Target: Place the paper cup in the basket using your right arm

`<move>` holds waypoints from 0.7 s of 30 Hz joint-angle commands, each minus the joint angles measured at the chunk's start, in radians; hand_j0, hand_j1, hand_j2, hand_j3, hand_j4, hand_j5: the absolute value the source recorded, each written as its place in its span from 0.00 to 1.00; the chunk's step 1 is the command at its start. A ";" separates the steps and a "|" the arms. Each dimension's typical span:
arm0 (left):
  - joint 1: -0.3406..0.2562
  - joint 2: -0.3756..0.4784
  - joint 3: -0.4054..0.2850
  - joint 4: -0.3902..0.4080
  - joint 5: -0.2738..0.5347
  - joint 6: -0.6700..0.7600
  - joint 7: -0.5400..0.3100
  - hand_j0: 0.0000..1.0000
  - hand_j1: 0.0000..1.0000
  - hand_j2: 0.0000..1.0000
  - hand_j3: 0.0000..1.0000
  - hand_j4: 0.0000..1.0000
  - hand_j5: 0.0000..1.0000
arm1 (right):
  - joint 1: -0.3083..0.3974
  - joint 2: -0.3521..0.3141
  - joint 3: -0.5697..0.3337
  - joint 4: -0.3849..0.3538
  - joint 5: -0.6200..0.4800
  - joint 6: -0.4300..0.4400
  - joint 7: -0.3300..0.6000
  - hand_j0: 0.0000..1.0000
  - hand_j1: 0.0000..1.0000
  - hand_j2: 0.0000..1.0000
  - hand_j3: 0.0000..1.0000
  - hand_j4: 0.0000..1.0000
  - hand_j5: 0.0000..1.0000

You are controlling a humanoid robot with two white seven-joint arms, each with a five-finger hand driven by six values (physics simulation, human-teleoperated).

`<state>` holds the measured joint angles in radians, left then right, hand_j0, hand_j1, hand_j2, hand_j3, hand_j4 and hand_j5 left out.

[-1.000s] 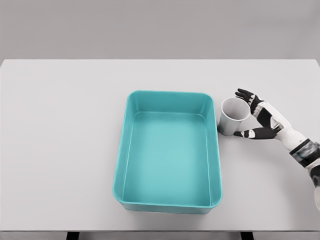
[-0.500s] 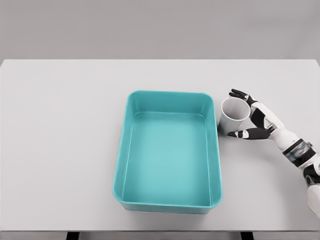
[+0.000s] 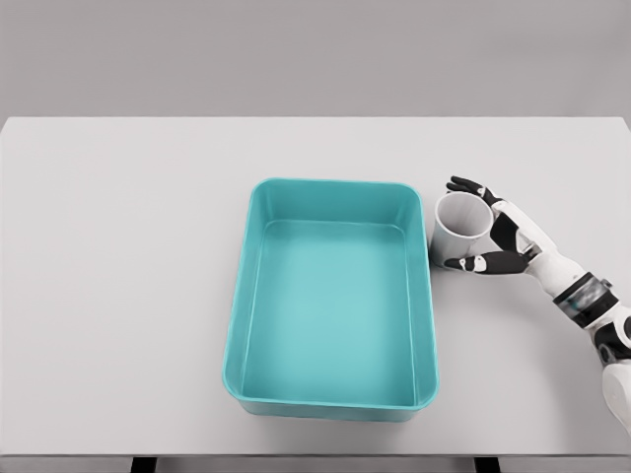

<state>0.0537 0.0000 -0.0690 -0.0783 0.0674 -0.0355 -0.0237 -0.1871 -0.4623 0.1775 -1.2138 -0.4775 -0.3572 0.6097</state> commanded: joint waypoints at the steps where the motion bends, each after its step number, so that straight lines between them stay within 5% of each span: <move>1: 0.000 0.000 0.000 0.000 0.000 0.000 0.001 1.00 1.00 1.00 1.00 1.00 1.00 | 0.000 0.007 0.004 0.000 0.005 -0.003 0.001 0.97 0.97 0.97 0.97 0.97 0.97; 11: 0.000 0.000 0.000 0.000 0.000 0.000 0.001 1.00 1.00 1.00 1.00 1.00 1.00 | 0.002 0.004 0.002 0.000 0.005 -0.002 0.001 0.77 0.77 0.77 0.77 0.77 0.77; 21: 0.000 0.000 0.000 0.000 0.000 0.000 0.001 1.00 1.00 1.00 1.00 1.00 1.00 | 0.005 -0.007 -0.006 -0.049 0.005 0.027 0.001 0.74 0.74 0.74 0.74 0.74 0.74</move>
<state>0.0537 0.0000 -0.0690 -0.0783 0.0675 -0.0354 -0.0234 -0.1810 -0.4661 0.1747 -1.2441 -0.4692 -0.3441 0.6106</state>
